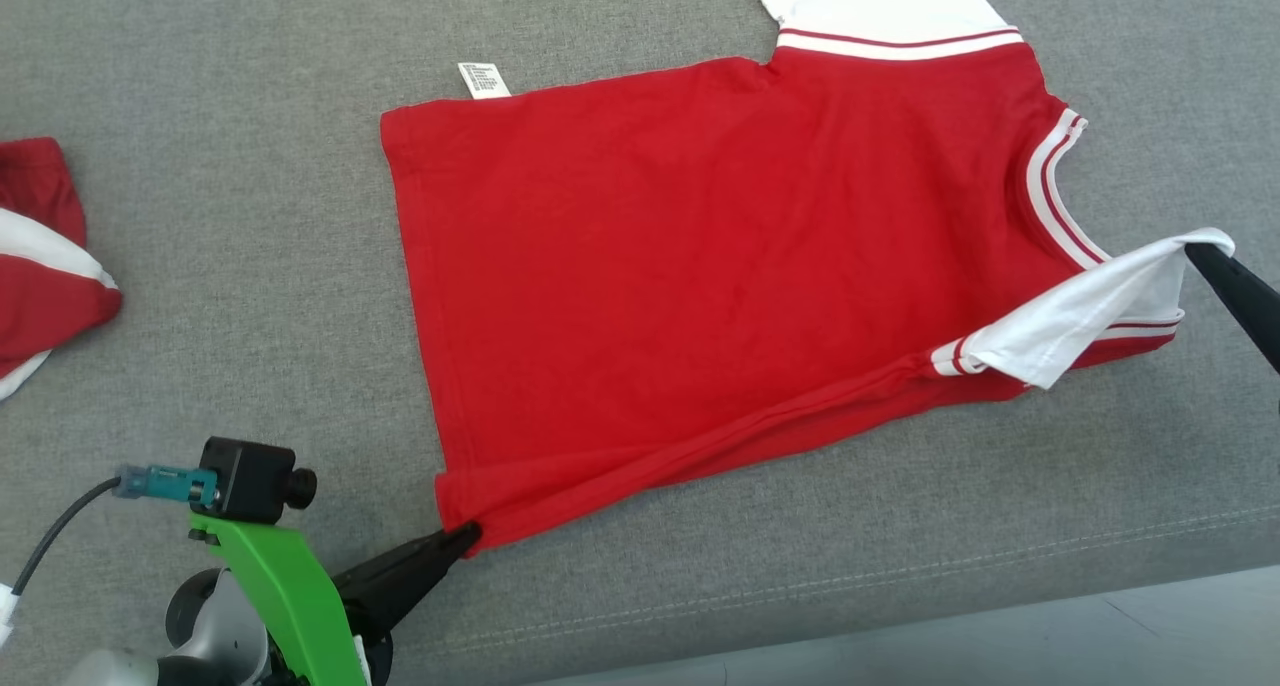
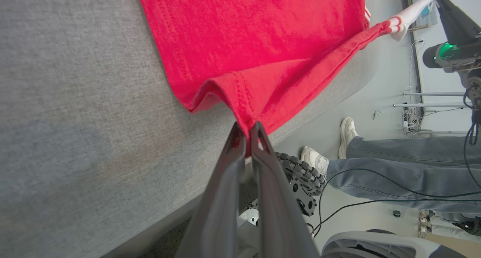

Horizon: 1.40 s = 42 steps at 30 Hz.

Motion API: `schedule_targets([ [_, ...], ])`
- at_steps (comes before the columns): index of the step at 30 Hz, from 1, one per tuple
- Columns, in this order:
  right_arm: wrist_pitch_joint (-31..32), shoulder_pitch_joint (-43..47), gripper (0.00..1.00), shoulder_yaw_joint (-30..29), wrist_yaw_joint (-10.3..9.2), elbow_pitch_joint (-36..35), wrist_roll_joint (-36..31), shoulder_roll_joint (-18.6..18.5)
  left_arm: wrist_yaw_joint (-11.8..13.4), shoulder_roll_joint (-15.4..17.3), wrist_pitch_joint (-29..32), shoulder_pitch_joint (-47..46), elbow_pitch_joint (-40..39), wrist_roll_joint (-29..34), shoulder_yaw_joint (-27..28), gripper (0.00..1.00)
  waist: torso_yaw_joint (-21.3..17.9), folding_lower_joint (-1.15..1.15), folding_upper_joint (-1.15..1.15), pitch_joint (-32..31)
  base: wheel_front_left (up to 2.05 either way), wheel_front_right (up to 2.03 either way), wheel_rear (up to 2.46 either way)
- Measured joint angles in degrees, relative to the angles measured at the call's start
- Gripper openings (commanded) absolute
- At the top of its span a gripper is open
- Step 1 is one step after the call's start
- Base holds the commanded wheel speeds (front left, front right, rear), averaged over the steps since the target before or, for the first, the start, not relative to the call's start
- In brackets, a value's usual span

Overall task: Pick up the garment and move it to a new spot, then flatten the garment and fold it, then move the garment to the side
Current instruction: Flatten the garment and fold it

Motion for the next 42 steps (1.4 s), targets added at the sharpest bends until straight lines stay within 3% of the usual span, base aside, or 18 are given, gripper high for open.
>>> schedule_targets([
  [8, 1.7, -3.1, 0.0, 0.8, -1.47, -0.1, 0.0, -0.4, 3.4, 1.8, 4.8, -4.7, -1.5, -2.0, 1.9, 0.0, -0.6, 0.0, 0.0, 1.8, 0.0, 0.0, 0.0],
  [18, 4.2, -9.0, 0.0, 3.9, -2.5, 1.3, -0.7, -0.5, 7.2, 1.7, 10.7, -11.7, -1.2, -7.1, 3.6, 0.0, -2.0, 0.0, 0.0, 3.1, 0.0, 0.0, 0.0],
  [29, 5.2, -16.2, 0.0, 5.3, -3.49, 3.9, -2.8, 0.1, 8.2, 1.2, 16.3, -17.7, 3.3, -8.8, 3.0, 0.0, -2.8, 0.0, 0.0, 5.1, 0.0, 0.0, 0.0],
  [37, 6.1, -18.7, 0.0, 7.2, -4.02, 6.2, -4.1, 1.0, 8.5, 0.6, 17.3, -21.1, 7.7, -8.6, 3.8, 0.0, -2.9, 0.0, 0.0, 5.5, 0.0, 0.0, 0.0],
  [38, 6.1, -18.9, 0.41, 7.4, -4.08, 6.6, -4.5, 1.1, 8.6, 0.4, 17.3, -21.5, 8.2, -8.4, 3.9, 0.29, -2.9, 0.01, 0.0, 5.6, 0.0, 0.0, 0.0],
  [39, 6.1, -19.2, 0.94, 7.5, -4.43, 6.9, -4.9, 1.3, 8.6, 0.2, 17.2, -21.8, 8.6, -7.8, 3.9, 0.68, -2.9, 0.0, 0.0, 5.6, 0.0, 0.0, 0.0],
  [40, 6.1, -19.5, 1.0, 7.6, -4.45, 7.3, -5.3, 1.5, 8.6, -0.1, 16.9, -22.1, 9.3, -7.3, 4.1, 1.0, -2.9, 0.0, 0.0, 5.6, 0.0, 0.0, 0.0],
  [42, 6.0, -19.7, 1.0, 7.7, -4.45, 7.6, -5.5, 1.8, 8.6, -0.4, 16.6, -22.5, 9.9, -7.1, 4.3, 1.0, -2.9, 0.0, 0.0, 5.7, 0.0, 0.0, 0.0],
])
